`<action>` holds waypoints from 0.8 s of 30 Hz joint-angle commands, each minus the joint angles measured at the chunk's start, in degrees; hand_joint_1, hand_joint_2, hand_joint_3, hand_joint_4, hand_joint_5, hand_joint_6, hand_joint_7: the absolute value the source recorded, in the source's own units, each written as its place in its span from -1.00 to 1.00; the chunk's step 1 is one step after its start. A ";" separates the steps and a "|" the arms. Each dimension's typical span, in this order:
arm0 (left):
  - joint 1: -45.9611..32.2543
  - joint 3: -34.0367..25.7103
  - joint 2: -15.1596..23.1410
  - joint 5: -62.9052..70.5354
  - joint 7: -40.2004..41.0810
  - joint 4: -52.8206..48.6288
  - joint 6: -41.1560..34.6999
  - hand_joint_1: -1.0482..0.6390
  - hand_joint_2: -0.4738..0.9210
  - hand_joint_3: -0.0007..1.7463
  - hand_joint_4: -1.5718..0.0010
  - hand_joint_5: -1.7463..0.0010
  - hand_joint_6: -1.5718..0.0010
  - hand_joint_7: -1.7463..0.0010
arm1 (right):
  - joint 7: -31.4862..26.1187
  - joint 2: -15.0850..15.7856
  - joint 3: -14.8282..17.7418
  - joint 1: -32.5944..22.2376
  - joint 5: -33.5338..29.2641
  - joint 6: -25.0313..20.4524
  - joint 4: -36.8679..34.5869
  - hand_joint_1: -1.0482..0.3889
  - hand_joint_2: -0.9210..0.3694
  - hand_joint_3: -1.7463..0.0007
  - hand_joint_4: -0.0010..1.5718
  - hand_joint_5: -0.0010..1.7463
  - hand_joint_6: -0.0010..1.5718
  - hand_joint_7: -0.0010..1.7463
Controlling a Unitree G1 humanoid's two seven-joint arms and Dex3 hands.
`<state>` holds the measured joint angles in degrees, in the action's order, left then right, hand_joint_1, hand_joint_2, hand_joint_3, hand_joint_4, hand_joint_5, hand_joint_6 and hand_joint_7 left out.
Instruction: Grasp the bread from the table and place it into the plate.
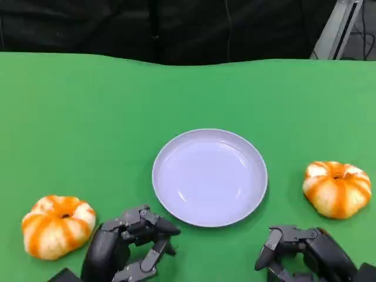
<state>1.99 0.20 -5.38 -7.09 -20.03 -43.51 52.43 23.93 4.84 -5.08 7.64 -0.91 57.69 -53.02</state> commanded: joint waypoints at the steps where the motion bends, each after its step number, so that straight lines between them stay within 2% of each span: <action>1: -1.67 -0.37 0.18 -2.80 -1.06 3.31 -2.90 0.05 0.91 -0.61 -0.43 0.73 -0.39 0.96 | -0.43 0.62 0.41 -0.04 0.29 -0.15 0.37 0.24 -0.63 0.05 0.03 0.67 0.09 0.27; 2: -1.93 -0.36 0.18 -3.36 -1.35 4.14 -3.63 0.07 0.96 -0.71 -0.36 0.88 -0.28 0.98 | -0.39 0.62 0.40 -0.04 0.31 -0.14 0.41 0.25 -0.63 0.05 0.03 0.67 0.09 0.27; 5: -2.35 -0.30 0.44 -4.42 -2.38 5.82 -4.81 0.04 1.00 -0.79 -0.25 0.99 -0.15 1.00 | -0.27 0.61 0.40 0.03 0.40 -0.11 0.38 0.26 -0.63 0.04 0.03 0.67 0.09 0.28; 7: -2.43 -0.27 0.64 -4.83 -2.96 6.37 -5.09 -0.03 1.00 -0.82 -0.16 1.00 -0.06 1.00 | -0.26 0.61 0.39 0.05 0.39 -0.13 0.37 0.26 -0.63 0.04 0.03 0.66 0.09 0.28; 10: -2.55 -0.38 0.63 -5.01 -3.36 6.77 -5.43 -0.04 1.00 -0.82 -0.14 1.00 -0.04 1.00 | -0.26 0.62 0.39 0.06 0.38 -0.13 0.37 0.26 -0.63 0.04 0.04 0.66 0.09 0.27; 13: -2.33 -0.76 1.94 -5.16 -4.15 8.51 -4.54 -0.26 1.00 -0.78 0.14 1.00 0.29 1.00 | -0.04 0.48 0.38 0.19 0.56 -0.10 0.03 0.26 -0.63 0.05 0.04 0.66 0.10 0.27; 15: -2.45 -1.05 2.84 -4.41 -3.75 9.95 -4.20 -0.38 1.00 -0.75 0.28 1.00 0.44 1.00 | -0.08 0.50 0.37 0.24 0.45 0.08 -0.21 0.27 -0.63 0.05 0.04 0.66 0.10 0.27; 18: -2.77 -1.48 4.19 -3.08 -2.72 12.24 -5.17 -0.44 1.00 -0.74 0.34 1.00 0.50 1.00 | -0.15 0.51 0.36 0.27 0.35 0.20 -0.26 0.27 -0.63 0.05 0.04 0.65 0.10 0.27; 20: -3.25 -2.15 5.94 -1.70 -1.26 15.55 -7.48 -0.63 1.00 -0.67 0.44 1.00 0.60 1.00 | -0.06 0.50 0.35 0.25 0.45 0.04 -0.15 0.26 -0.63 0.05 0.04 0.65 0.10 0.27; 24: -4.19 -3.31 7.85 1.37 2.09 20.13 -10.67 -0.73 1.00 -0.63 0.47 1.00 0.63 1.00 | 0.23 0.55 0.32 0.17 0.63 -0.07 -0.08 0.26 -0.63 0.05 0.04 0.66 0.10 0.28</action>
<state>-1.31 -1.93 0.44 -8.04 -20.66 -26.36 43.79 23.94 4.80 -5.10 7.79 -0.94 57.68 -52.99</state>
